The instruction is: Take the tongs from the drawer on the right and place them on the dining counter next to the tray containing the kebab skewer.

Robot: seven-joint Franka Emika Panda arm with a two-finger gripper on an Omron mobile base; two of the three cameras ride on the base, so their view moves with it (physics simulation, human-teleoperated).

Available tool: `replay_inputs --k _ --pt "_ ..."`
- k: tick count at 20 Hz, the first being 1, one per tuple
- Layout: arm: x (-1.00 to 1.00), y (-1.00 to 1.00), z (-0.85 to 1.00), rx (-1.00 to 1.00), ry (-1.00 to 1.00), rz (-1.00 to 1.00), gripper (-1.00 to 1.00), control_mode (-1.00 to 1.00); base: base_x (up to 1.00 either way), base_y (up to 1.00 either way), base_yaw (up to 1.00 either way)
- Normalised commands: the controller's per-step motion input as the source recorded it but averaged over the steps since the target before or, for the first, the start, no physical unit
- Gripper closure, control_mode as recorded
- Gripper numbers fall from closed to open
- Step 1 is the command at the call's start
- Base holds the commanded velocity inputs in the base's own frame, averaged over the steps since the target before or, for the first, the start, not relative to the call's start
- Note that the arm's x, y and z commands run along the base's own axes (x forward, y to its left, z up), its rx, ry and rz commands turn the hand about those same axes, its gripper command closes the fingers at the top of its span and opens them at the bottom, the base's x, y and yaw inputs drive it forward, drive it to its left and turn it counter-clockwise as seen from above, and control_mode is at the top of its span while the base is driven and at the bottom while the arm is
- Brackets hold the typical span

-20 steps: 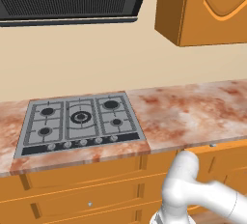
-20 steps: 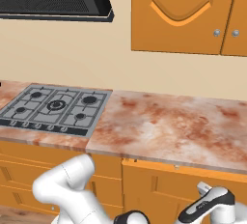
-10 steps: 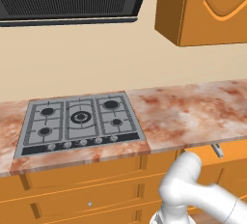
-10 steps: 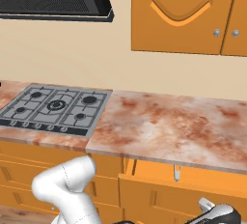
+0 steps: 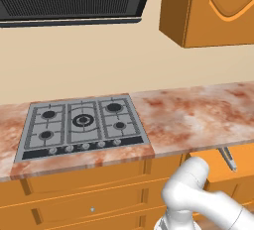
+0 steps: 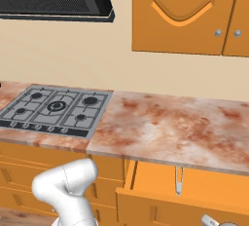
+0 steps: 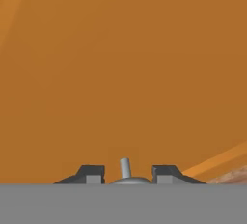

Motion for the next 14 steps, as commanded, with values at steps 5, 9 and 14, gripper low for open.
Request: replay_inputs --k 5,9,14 --pt "-0.16 0.00 0.00 0.00 0.00 0.00 1.00 -1.00 0.00 0.00 0.00" --pt "0.00 0.00 0.00 0.00 0.00 0.00 -1.00 -1.00 0.00 0.00 0.00" --pt "-0.20 0.00 0.05 0.00 -0.03 0.00 -1.00 -1.00 0.00 0.00 0.00"
